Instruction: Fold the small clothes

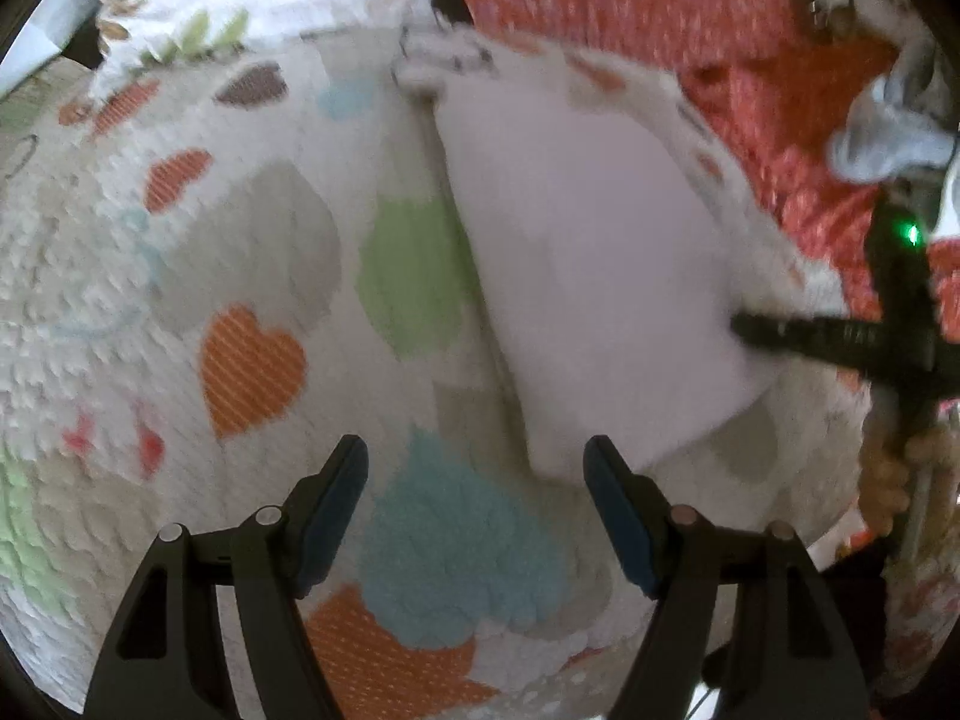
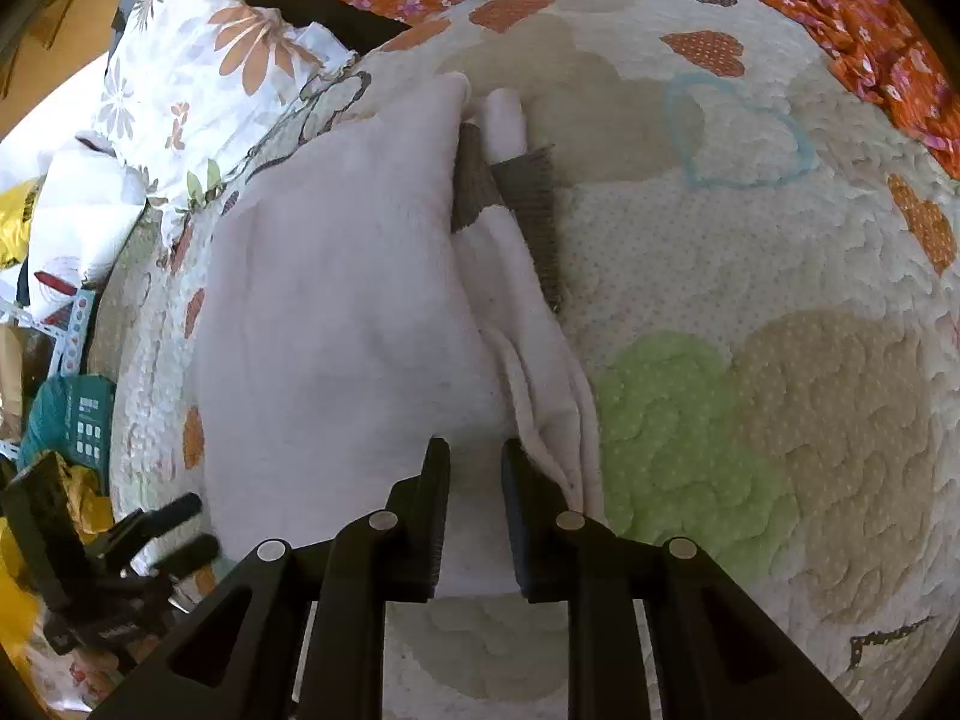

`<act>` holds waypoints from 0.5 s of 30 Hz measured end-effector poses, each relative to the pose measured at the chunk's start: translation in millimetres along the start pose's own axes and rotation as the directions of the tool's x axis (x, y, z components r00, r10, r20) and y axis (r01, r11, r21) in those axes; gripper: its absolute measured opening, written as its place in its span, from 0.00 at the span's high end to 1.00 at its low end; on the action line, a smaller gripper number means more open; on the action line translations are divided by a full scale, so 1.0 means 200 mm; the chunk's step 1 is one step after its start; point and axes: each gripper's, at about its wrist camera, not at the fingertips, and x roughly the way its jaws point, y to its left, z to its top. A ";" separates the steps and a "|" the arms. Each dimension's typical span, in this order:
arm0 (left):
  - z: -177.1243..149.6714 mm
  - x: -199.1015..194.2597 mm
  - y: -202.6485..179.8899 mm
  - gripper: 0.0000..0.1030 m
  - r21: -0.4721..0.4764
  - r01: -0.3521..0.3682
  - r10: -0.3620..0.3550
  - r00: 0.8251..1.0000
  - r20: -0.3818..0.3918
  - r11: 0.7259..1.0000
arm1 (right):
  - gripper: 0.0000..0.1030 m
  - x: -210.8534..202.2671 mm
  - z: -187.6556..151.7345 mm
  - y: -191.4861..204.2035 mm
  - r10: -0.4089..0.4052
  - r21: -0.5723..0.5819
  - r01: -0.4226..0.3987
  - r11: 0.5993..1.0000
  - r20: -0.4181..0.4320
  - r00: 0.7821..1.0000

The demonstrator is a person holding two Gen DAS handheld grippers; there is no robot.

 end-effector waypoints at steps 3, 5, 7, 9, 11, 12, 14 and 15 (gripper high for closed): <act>0.04 -0.06 0.04 0.28 -0.031 -0.044 0.046 0.997 0.064 0.999 | 0.69 -0.11 0.02 -0.01 0.064 0.006 -0.065 0.998 0.064 0.996; 0.05 -0.07 0.05 0.28 -0.046 -0.091 0.095 0.991 0.091 0.995 | 0.65 -0.19 0.05 0.00 0.092 -0.005 -0.093 0.996 0.127 0.988; 0.07 -0.06 0.04 0.28 -0.059 -0.138 0.144 0.984 0.101 0.989 | 0.64 -0.24 0.07 0.03 0.101 -0.022 -0.098 0.995 0.183 0.978; 0.08 -0.04 0.03 0.28 -0.067 -0.153 0.159 0.982 0.098 0.986 | 0.64 -0.23 0.08 0.08 0.120 -0.030 -0.116 0.993 0.204 0.972; 0.10 -0.01 0.01 0.28 -0.078 -0.168 0.174 0.980 0.093 0.983 | 0.64 -0.20 0.10 0.14 0.164 -0.041 -0.159 0.986 0.199 0.966; 0.12 0.00 0.00 0.28 -0.082 -0.178 0.185 0.978 0.096 0.981 | 0.64 -0.16 0.11 0.19 0.193 -0.049 -0.187 0.981 0.186 0.963; 0.15 -0.02 0.00 0.28 -0.096 -0.203 0.213 0.970 0.115 0.974 | 0.64 -0.11 0.14 0.26 0.234 -0.061 -0.227 0.972 0.165 0.958; 0.16 -0.03 0.00 0.28 -0.109 -0.215 0.228 0.965 0.129 0.971 | 0.64 -0.06 0.16 0.31 0.270 -0.068 -0.263 0.962 0.153 0.951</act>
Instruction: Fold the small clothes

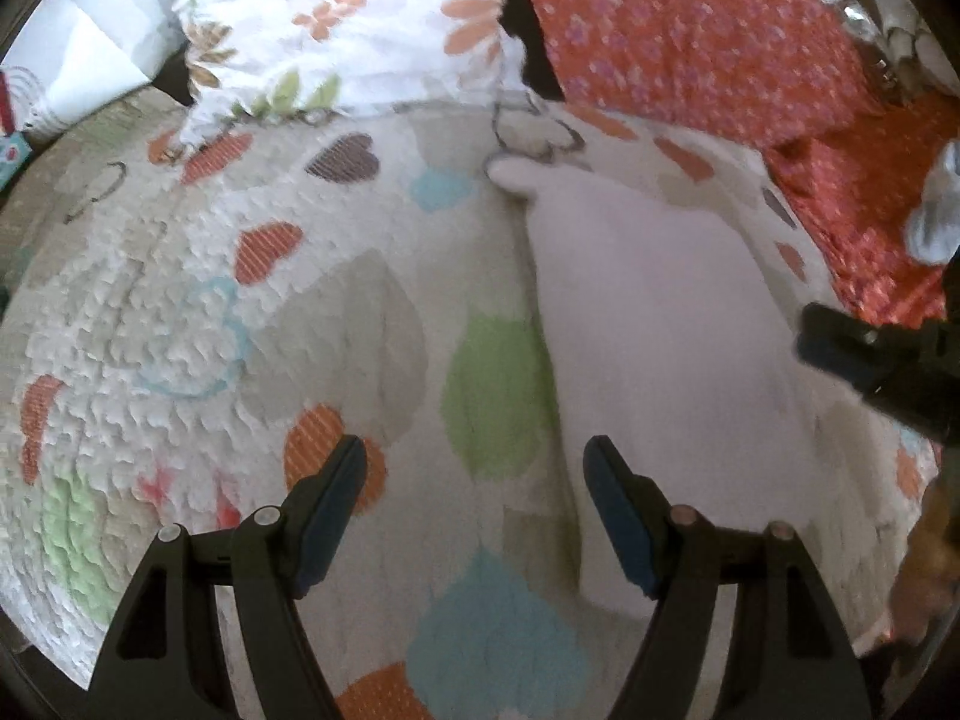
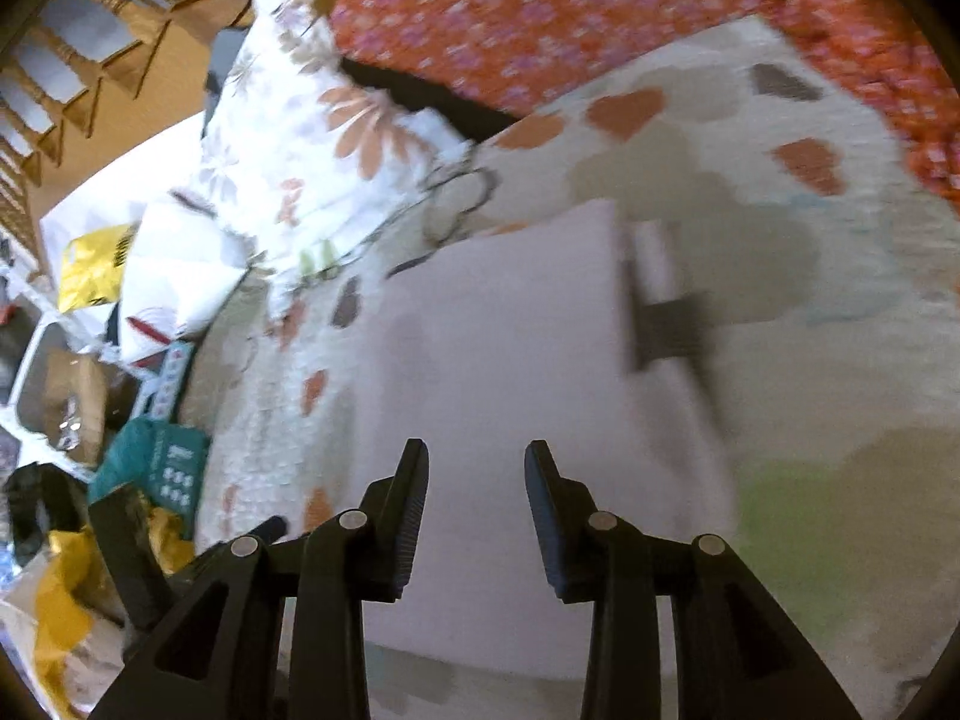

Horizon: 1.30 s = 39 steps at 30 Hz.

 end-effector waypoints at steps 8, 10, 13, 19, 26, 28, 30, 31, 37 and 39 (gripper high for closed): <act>0.06 -0.06 0.04 0.28 -0.014 -0.088 0.089 0.993 0.078 0.996 | 0.64 0.32 0.00 0.00 0.104 0.156 -0.088 0.984 -0.095 0.990; 0.05 -0.07 0.04 0.28 0.016 -0.122 0.121 0.989 0.084 0.992 | 0.64 0.35 -0.05 -0.02 0.092 0.159 -0.068 0.985 -0.144 0.985; 0.05 -0.09 0.04 0.28 0.034 -0.155 0.151 0.983 0.102 0.987 | 0.65 0.34 -0.10 -0.02 0.088 0.141 -0.063 0.988 -0.181 0.980; 0.04 -0.12 0.03 0.27 0.059 -0.221 0.210 0.966 0.151 0.973 | 0.64 0.34 -0.27 -0.04 0.078 0.100 -0.051 0.994 -0.295 0.952; 0.04 -0.12 0.01 0.27 0.060 -0.221 0.209 0.965 0.158 0.974 | 0.64 0.15 -0.26 -0.01 0.065 0.016 -0.063 0.998 -0.269 0.961; 0.04 -0.11 -0.01 0.27 0.059 -0.212 0.200 0.967 0.157 0.976 | 0.62 0.06 -0.20 -0.02 0.060 0.005 -0.061 0.998 -0.190 0.980; 0.04 -0.10 -0.04 0.27 0.062 -0.203 0.192 0.970 0.151 0.977 | 0.57 0.00 -0.13 -0.05 0.038 0.010 -0.037 0.999 -0.126 0.991; 0.05 -0.09 -0.05 0.27 0.063 -0.199 0.188 0.971 0.148 0.978 | 0.56 -0.01 -0.10 -0.07 0.017 0.020 -0.015 1.000 -0.100 0.995; 0.05 -0.05 -0.12 0.27 0.072 -0.172 0.161 0.978 0.129 0.982 | 0.56 -0.03 -0.03 -0.25 -0.082 0.121 0.085 0.989 -0.027 0.996; 0.05 -0.03 -0.13 0.27 0.072 -0.161 0.152 0.981 0.118 0.984 | 0.53 -0.04 -0.01 -0.28 -0.123 0.135 0.122 0.983 -0.001 0.992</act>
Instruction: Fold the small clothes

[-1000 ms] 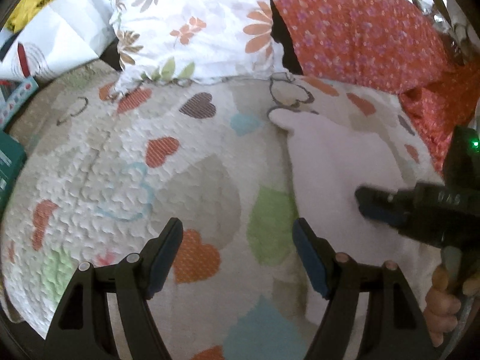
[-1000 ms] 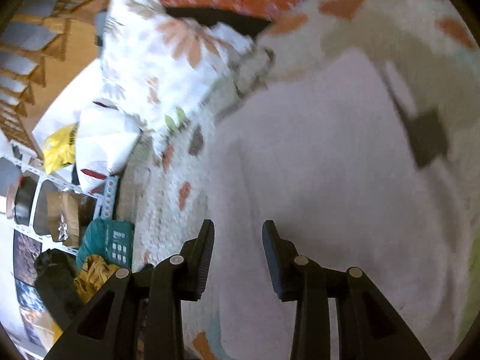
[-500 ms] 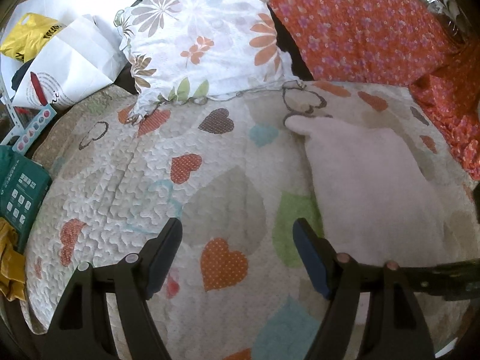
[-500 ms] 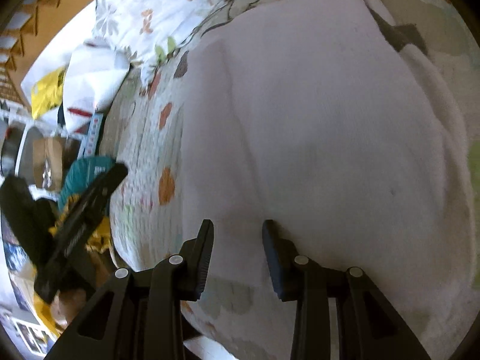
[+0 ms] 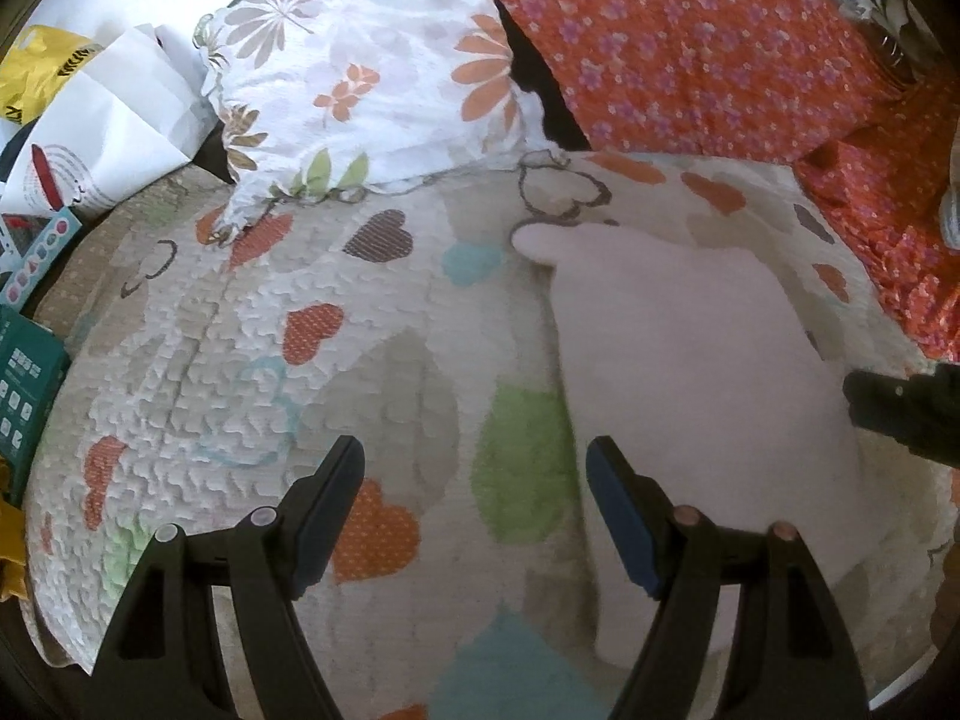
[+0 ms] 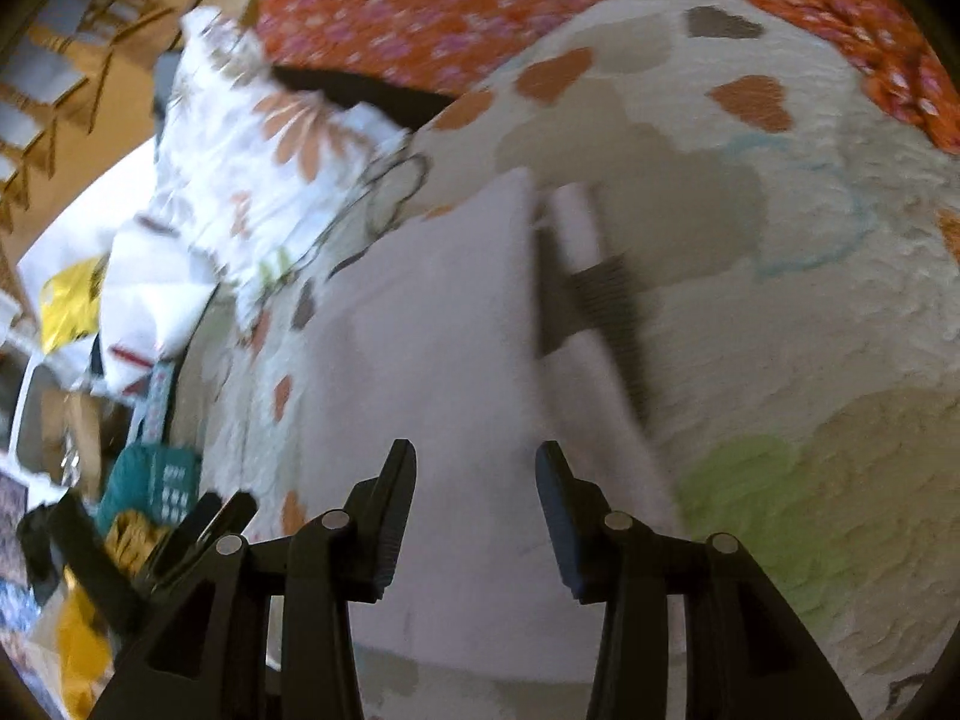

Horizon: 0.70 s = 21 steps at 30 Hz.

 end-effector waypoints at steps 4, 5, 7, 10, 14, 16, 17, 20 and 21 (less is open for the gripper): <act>0.00 0.07 -0.01 0.26 -0.034 0.042 -0.044 0.998 -0.053 0.999 | 0.42 -0.02 0.06 -0.03 -0.055 0.012 0.054 0.998 0.066 0.996; 0.00 0.09 -0.01 0.26 -0.046 0.053 -0.056 0.996 -0.065 0.998 | 0.38 -0.03 0.07 -0.06 -0.055 0.021 0.053 0.998 0.071 0.996; 0.01 0.13 0.01 0.26 -0.090 0.093 -0.102 0.990 -0.101 0.992 | 0.35 -0.02 0.10 -0.09 -0.051 0.042 0.048 0.998 0.079 0.996; 0.00 0.21 0.04 0.24 -0.171 0.167 -0.193 0.969 -0.152 0.971 | 0.32 0.00 0.12 -0.13 -0.084 0.056 0.079 0.995 0.093 0.992; -0.01 0.32 0.07 0.20 -0.310 0.289 -0.358 0.913 -0.197 0.906 | 0.30 0.08 0.15 -0.17 -0.080 0.058 0.076 0.995 0.069 0.994; -0.02 0.36 0.08 0.16 -0.356 0.328 -0.416 0.885 -0.208 0.875 | 0.30 0.13 0.16 -0.20 -0.038 0.078 0.034 0.996 0.045 0.998; -0.02 0.38 0.08 0.15 -0.372 0.342 -0.438 0.874 -0.212 0.863 | 0.30 0.15 0.16 -0.21 -0.017 0.090 0.014 0.996 0.039 0.999; -0.01 0.43 0.06 0.09 -0.385 0.368 -0.471 0.855 -0.217 0.846 | 0.30 0.19 0.18 -0.24 0.042 0.111 -0.047 0.993 0.043 0.998; -0.01 0.44 0.05 0.07 -0.377 0.374 -0.472 0.855 -0.215 0.847 | 0.30 0.20 0.19 -0.24 0.060 0.113 -0.065 0.991 0.043 0.997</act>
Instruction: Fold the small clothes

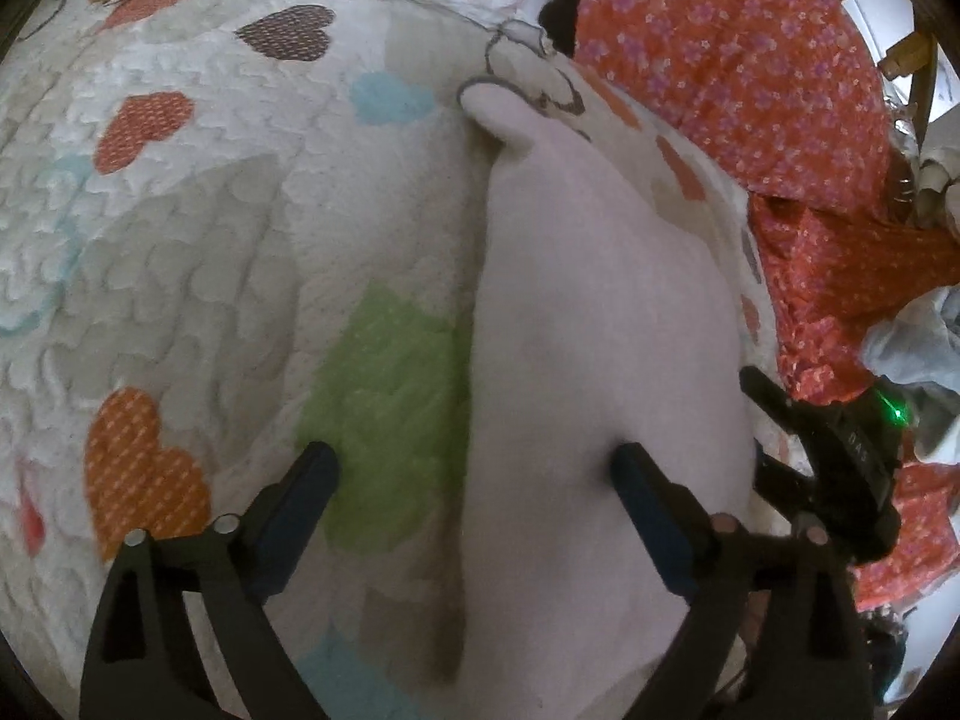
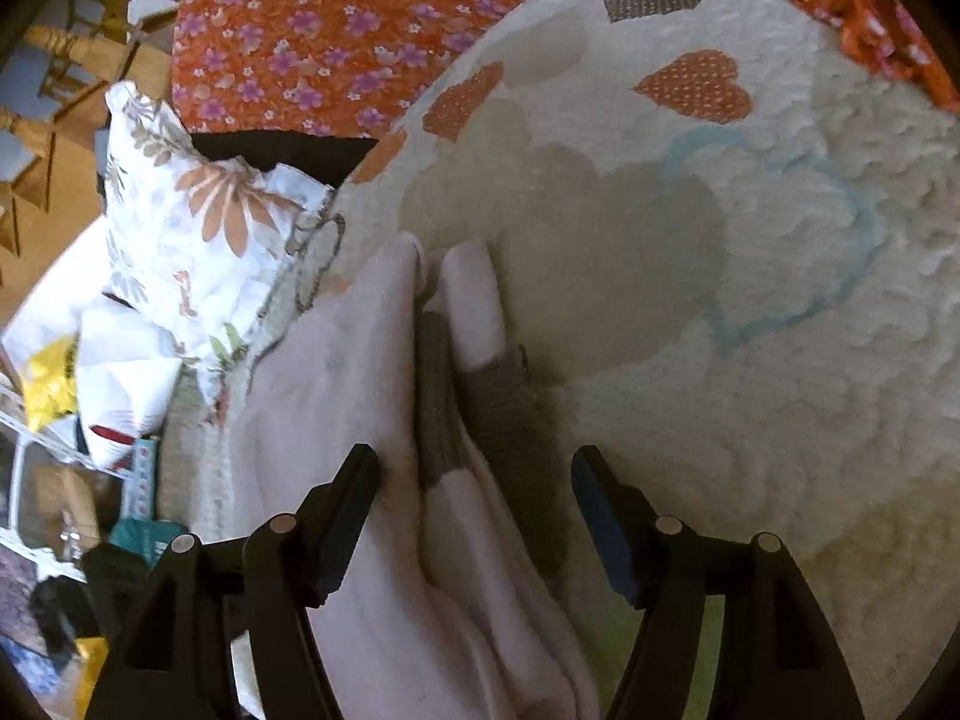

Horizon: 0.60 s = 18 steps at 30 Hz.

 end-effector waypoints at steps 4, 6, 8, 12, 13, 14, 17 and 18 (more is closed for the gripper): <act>0.02 0.04 -0.04 0.02 0.051 0.000 0.000 1.000 0.010 0.999 | 0.29 0.06 0.01 0.01 0.031 -0.010 -0.031 0.999 0.005 0.999; 0.02 0.06 -0.07 0.01 0.075 -0.006 0.004 1.000 0.022 0.997 | 0.29 0.08 0.01 0.04 0.017 -0.042 -0.016 0.999 0.021 1.000; 0.03 0.07 -0.09 0.01 0.096 -0.001 -0.003 0.999 0.037 0.995 | 0.30 0.10 0.00 0.08 -0.008 -0.071 0.010 0.997 0.026 1.000; 0.01 0.09 -0.19 0.52 0.151 0.053 -0.053 0.999 -0.007 0.987 | 0.54 0.15 -0.01 0.16 -0.073 -0.125 0.071 0.990 -0.010 0.997; 0.00 0.08 -0.21 0.59 0.173 0.033 -0.035 0.999 0.009 0.984 | 0.60 0.16 -0.02 0.20 -0.093 -0.141 0.091 0.986 -0.006 0.996; 0.00 0.06 -0.23 0.62 0.188 0.027 -0.031 0.999 0.019 0.982 | 0.64 0.16 -0.02 0.23 -0.112 -0.163 0.110 0.980 0.000 0.994; 0.05 -0.03 -0.22 0.66 0.154 0.077 -0.083 0.996 0.031 0.985 | 0.67 0.12 -0.05 0.35 -0.137 -0.219 0.140 0.966 0.031 0.990; 0.06 -0.05 -0.21 0.67 0.147 0.088 -0.095 0.995 0.036 0.985 | 0.67 0.11 -0.05 0.38 -0.125 -0.232 0.131 0.964 0.040 0.991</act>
